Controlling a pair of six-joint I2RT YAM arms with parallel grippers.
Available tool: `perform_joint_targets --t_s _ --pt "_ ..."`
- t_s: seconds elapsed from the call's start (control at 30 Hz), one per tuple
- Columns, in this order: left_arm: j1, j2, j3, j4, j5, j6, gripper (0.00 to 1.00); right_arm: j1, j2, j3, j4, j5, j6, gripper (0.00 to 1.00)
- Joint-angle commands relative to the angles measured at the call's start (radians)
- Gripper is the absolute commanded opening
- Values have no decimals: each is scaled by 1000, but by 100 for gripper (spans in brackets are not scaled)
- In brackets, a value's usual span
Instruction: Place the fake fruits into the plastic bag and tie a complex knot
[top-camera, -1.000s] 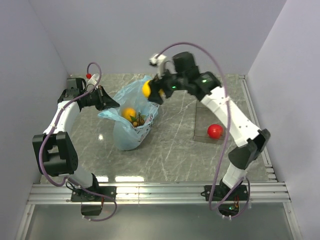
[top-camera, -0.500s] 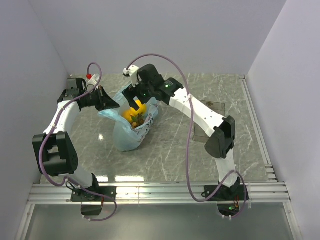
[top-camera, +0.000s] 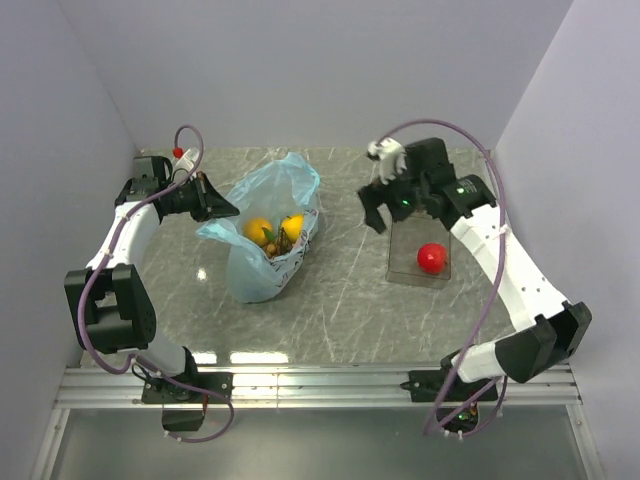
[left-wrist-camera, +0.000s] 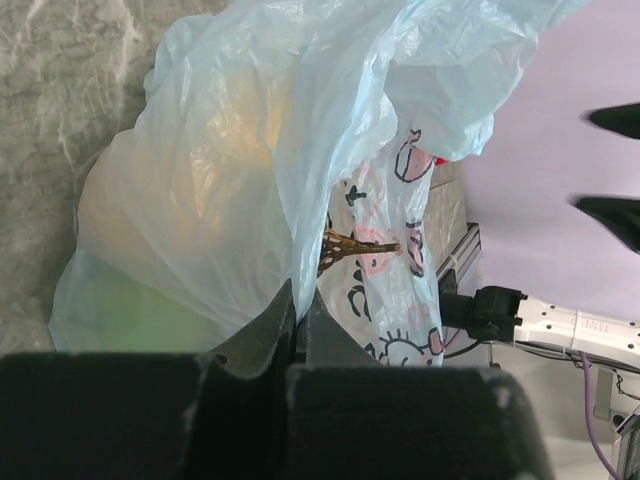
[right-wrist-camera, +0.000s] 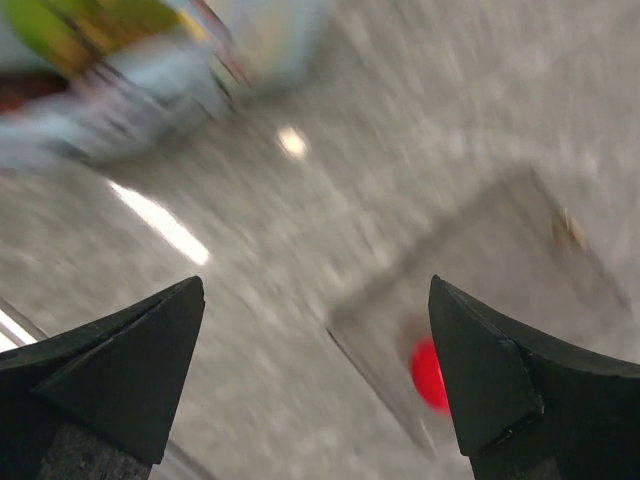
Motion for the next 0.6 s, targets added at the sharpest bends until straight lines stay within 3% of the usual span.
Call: perform_joint_targets --t_s 0.0,0.2,0.57 --pt "-2 -53 2 11 11 25 2 -146 -15 -102 -148 43 -141 100" --pt "-2 -49 -3 14 13 22 2 -291 -6 -255 -169 154 -319 100" --pt "-2 -58 5 -21 -5 48 2 -351 164 -265 -77 163 -485 100"
